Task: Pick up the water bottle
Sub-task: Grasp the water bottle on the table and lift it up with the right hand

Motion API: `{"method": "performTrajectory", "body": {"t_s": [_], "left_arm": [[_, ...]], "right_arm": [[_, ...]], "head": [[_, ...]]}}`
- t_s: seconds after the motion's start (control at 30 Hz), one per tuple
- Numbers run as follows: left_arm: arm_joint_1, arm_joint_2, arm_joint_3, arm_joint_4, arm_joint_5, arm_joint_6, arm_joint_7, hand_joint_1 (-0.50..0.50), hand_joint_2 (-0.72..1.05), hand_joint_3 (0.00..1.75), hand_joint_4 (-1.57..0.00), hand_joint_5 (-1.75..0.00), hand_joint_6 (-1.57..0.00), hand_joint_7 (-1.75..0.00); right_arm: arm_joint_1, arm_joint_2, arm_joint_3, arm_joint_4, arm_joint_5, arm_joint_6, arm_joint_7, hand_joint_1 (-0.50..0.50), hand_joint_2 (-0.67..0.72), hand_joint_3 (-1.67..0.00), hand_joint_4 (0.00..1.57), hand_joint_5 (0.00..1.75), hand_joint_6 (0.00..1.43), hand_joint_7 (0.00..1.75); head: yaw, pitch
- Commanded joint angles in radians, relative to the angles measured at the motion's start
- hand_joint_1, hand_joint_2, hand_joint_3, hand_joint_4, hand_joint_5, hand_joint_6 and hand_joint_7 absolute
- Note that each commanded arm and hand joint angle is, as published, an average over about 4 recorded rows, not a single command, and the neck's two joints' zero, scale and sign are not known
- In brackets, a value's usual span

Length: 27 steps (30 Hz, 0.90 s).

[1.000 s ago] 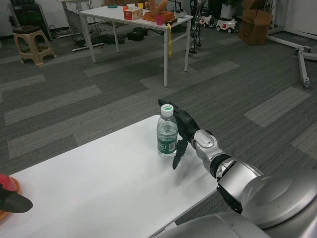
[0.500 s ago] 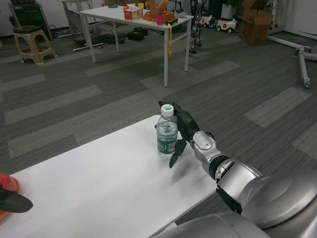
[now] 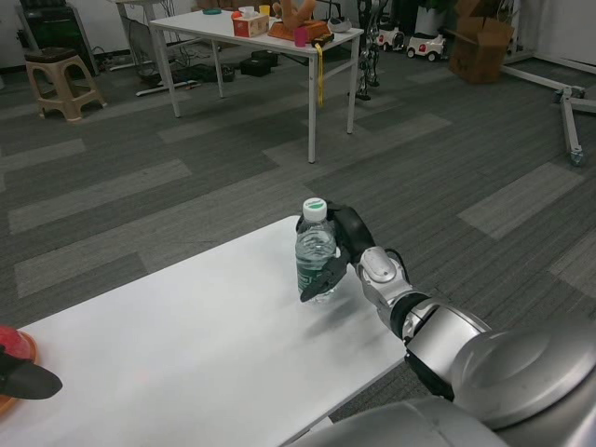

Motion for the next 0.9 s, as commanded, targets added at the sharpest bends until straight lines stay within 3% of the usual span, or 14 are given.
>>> {"method": "performTrajectory", "body": {"t_s": [0.03, 0.23, 0.43, 0.57, 0.67, 0.9], "left_arm": [[0.009, -0.006, -0.001, 0.006, -0.006, 0.0, -0.002, -0.43, -0.55, 0.09, 0.0, -0.1, 0.0, 0.0], [0.01, -0.006, -0.001, 0.004, -0.006, 0.0, -0.002, -0.43, -0.55, 0.09, 0.0, -0.1, 0.0, 0.0], [0.01, -0.006, -0.001, 0.004, -0.006, 0.0, -0.002, -0.43, -0.55, 0.09, 0.0, -0.1, 0.0, 0.0], [0.01, -0.006, -0.001, 0.004, -0.006, 0.0, -0.002, -0.43, -0.55, 0.09, 0.0, -0.1, 0.0, 0.0], [0.01, -0.006, -0.001, 0.004, -0.004, 0.0, -0.002, -0.43, -0.55, 0.09, 0.0, -0.1, 0.0, 0.0], [0.01, -0.006, -0.001, 0.004, -0.004, 0.0, -0.002, -0.43, -0.55, 0.09, 0.0, -0.1, 0.0, 0.0]], "right_arm": [[0.003, 0.003, 0.02, 0.002, -0.004, -0.004, 0.001, -0.19, -0.41, -0.59, 1.57, 1.65, 1.31, 1.68], [0.003, 0.002, 0.041, -0.001, -0.017, -0.005, 0.014, -0.08, -0.41, -0.79, 1.51, 1.65, 1.37, 1.68], [0.012, 0.0, 0.04, -0.038, -0.035, -0.011, 0.041, -0.02, -0.35, -0.75, 1.57, 1.65, 1.33, 1.61], [0.023, -0.002, 0.037, -0.083, -0.038, -0.015, 0.062, 0.2, -0.35, -0.58, 1.57, 1.55, 1.26, 1.59], [0.035, -0.003, 0.034, -0.122, -0.046, -0.018, 0.066, 0.29, -0.3, -0.56, 1.57, 1.45, 1.33, 1.48], [0.056, -0.008, 0.039, -0.235, -0.051, -0.017, 0.072, 0.29, -0.32, -0.61, 1.57, 1.45, 1.31, 1.47]], "head": [[0.003, 0.0], [0.008, 0.0], [0.018, 0.001], [0.028, 0.0], [0.034, 0.001], [0.054, 0.0]]}}
